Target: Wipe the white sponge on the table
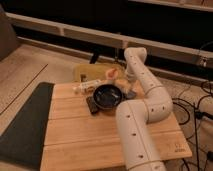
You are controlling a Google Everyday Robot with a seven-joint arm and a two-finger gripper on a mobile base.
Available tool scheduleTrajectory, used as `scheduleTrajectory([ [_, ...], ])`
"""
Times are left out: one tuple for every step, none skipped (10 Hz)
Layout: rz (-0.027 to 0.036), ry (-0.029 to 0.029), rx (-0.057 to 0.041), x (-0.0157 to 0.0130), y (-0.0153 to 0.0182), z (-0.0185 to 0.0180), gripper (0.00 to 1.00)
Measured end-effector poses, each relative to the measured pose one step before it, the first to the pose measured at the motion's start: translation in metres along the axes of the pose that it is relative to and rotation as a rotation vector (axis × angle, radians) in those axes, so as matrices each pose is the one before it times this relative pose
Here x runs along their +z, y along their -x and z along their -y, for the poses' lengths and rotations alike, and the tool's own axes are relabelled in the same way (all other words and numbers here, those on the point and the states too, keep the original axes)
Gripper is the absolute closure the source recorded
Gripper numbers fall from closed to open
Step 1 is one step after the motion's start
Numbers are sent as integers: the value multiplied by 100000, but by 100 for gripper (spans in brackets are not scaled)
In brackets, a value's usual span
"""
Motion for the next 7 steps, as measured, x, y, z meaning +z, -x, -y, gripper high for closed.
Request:
scheduleTrajectory([
  [-2458, -827, 2334, 107, -1281, 583, 100],
  [-1645, -1026, 1565, 71, -917, 554, 100],
  [-1726, -1311, 1500, 84, -776, 543, 100],
  [-1518, -1440, 1297, 144, -474, 448, 100],
  [-1423, -2196, 1609, 296, -413, 649, 100],
  [-528, -1254, 945, 195, -228, 412, 100],
  [-459, -980, 882, 460, -118, 325, 100],
])
